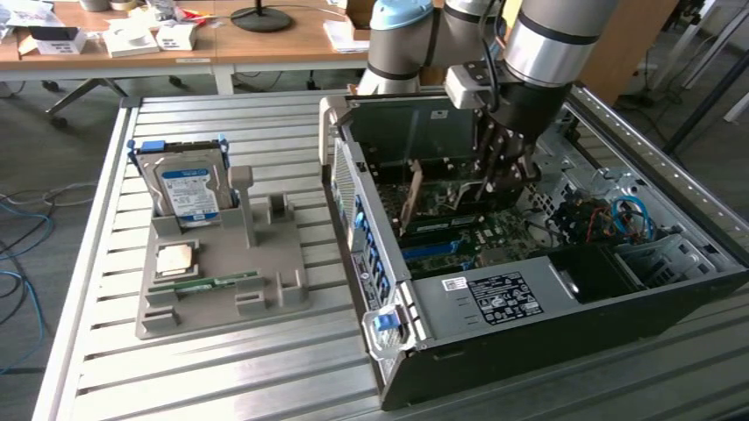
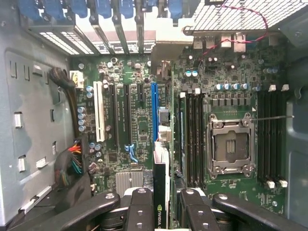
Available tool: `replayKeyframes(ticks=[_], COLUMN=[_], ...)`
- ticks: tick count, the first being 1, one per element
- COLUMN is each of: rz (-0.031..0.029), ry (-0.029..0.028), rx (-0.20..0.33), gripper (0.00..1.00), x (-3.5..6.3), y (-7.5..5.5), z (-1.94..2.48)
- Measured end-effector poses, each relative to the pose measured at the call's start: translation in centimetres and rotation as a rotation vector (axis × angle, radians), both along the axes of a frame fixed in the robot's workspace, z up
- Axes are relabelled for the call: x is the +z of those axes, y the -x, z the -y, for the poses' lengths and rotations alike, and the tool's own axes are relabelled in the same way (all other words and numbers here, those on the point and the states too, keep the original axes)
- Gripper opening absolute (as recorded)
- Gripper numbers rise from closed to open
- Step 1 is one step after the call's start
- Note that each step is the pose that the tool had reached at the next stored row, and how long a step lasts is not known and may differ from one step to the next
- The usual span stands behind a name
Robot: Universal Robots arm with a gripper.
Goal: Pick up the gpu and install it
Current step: 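Insert the gpu into the slot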
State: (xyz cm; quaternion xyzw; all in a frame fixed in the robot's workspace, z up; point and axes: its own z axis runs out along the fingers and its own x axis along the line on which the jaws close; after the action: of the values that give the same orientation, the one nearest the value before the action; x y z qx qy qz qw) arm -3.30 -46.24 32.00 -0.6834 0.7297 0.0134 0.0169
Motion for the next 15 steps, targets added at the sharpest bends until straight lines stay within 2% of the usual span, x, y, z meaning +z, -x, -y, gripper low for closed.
replayKeyframes(ticks=[15], rz=[-0.0001], ry=[0.0001], rx=[0.0], gripper=[0.26], x=[-0.24], y=[0.11], z=[0.0])
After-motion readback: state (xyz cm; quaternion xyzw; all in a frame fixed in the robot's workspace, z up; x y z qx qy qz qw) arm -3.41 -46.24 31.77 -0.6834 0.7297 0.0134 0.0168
